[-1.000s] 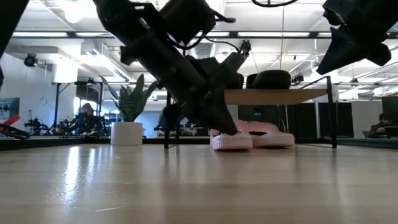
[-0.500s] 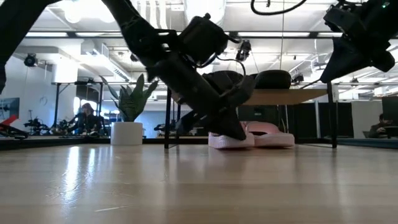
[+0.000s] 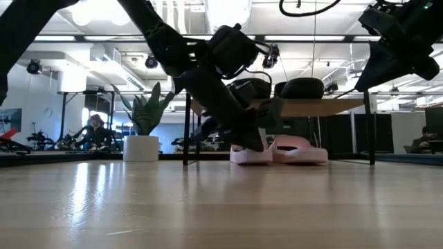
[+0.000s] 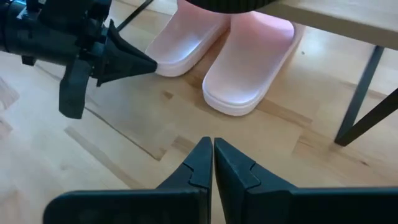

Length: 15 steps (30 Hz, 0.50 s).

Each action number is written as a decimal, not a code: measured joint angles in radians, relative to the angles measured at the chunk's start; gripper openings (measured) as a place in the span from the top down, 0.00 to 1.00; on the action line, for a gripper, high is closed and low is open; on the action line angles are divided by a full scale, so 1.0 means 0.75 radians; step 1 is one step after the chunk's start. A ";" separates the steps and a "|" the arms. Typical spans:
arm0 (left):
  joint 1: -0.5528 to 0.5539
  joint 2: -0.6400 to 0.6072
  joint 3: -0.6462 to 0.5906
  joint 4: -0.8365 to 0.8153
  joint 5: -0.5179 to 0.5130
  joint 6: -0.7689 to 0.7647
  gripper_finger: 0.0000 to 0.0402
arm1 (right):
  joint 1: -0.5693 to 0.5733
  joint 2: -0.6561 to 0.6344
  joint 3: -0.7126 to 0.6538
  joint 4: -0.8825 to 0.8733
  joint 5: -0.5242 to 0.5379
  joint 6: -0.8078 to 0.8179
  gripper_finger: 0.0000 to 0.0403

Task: Pick and place slides into the shelf
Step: Adjust the pair of pink slippers under the shelf, then return to Home Position

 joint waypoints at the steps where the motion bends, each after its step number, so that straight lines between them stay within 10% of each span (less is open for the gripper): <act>1: -0.006 -0.001 0.005 -0.001 0.007 0.000 1.00 | 0.000 0.000 0.000 0.000 0.000 0.000 0.98; 8: -0.134 -0.105 0.058 0.026 0.146 0.019 1.00 | 0.000 -0.004 -0.006 0.087 -0.190 -0.037 0.98; 15: -0.216 -0.327 0.058 0.297 0.597 0.162 1.00 | -0.173 -0.085 -0.095 0.682 -0.570 -0.655 0.98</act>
